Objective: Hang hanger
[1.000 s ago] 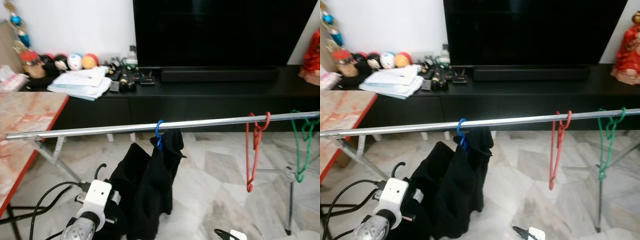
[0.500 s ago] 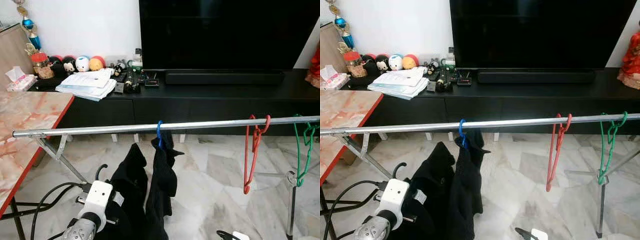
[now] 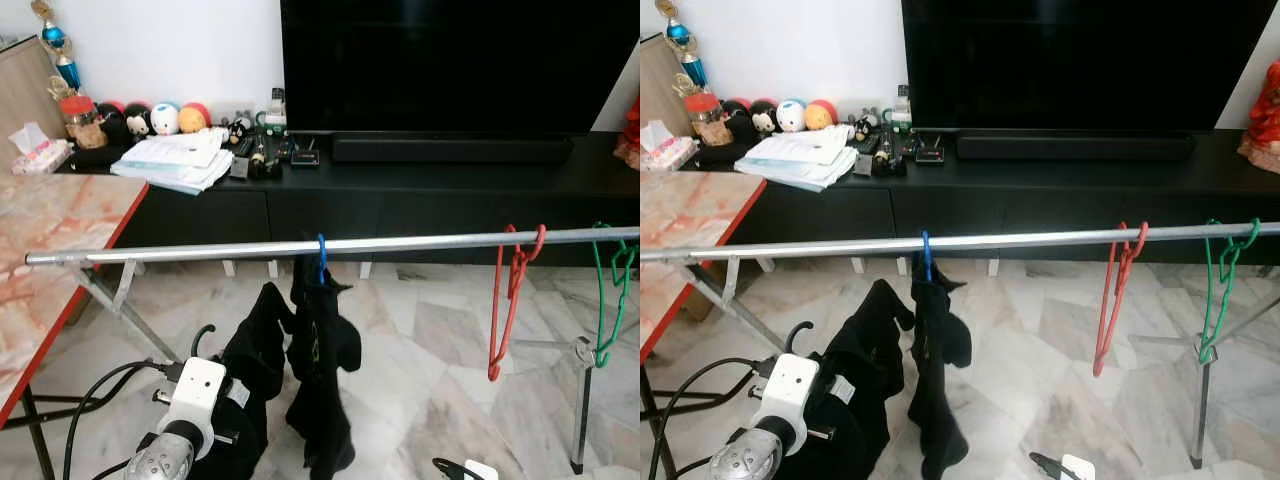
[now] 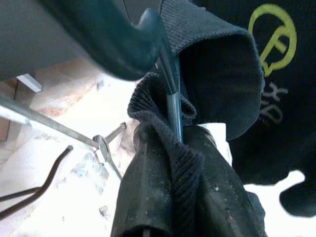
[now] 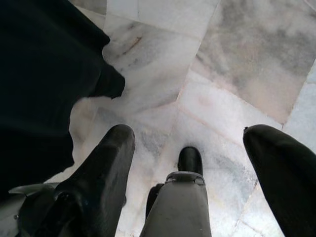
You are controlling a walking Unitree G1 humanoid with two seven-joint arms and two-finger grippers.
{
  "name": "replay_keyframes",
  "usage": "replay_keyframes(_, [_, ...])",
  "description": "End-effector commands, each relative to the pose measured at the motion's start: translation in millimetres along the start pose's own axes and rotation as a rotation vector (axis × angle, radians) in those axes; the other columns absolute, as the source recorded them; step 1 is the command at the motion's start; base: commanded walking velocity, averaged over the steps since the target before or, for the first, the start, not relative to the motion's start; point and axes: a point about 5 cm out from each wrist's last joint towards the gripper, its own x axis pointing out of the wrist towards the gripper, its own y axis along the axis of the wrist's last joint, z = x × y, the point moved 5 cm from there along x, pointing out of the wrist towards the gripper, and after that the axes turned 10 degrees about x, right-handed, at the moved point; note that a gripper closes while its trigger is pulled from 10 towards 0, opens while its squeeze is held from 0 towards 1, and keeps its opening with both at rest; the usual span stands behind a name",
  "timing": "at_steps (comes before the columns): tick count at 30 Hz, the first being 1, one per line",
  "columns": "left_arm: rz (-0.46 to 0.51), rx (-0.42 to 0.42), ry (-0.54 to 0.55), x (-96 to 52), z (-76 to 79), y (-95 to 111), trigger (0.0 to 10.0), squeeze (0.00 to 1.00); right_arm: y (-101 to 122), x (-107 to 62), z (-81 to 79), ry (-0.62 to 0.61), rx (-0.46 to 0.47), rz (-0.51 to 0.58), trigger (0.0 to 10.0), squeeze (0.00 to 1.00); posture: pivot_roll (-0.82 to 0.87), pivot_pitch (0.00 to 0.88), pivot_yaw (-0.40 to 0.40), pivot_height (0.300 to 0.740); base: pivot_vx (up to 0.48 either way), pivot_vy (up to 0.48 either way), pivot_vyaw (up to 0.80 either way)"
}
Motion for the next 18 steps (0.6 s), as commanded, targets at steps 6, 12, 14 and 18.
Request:
replay_keyframes(6, [0.01,0.0,0.016,-0.4,-4.5,2.7,10.0,0.0,-6.1,-0.7,1.3,-0.005,0.008,-0.016,10.0,0.0,0.08,0.057,0.023,0.74,-0.294,0.0,0.0])
replay_keyframes(12, [0.012,0.003,0.013,0.7,-4.8,3.7,10.0,0.0,-6.5,-0.6,0.6,-0.005,0.01,-0.016,10.0,0.0,0.08,0.053,0.028,0.74,-0.29,0.0,0.0])
replay_keyframes(14, [0.012,0.006,0.013,0.9,-5.0,4.0,10.0,0.0,-6.5,-0.6,0.4,-0.005,0.01,-0.016,10.0,0.0,0.08,0.05,0.027,0.74,-0.292,0.0,0.0])
replay_keyframes(18, [0.014,0.007,0.01,0.9,-4.5,4.5,10.0,0.0,-6.5,-0.6,0.3,-0.004,0.012,-0.015,10.0,0.0,0.08,0.05,0.029,0.74,-0.293,0.0,0.0])
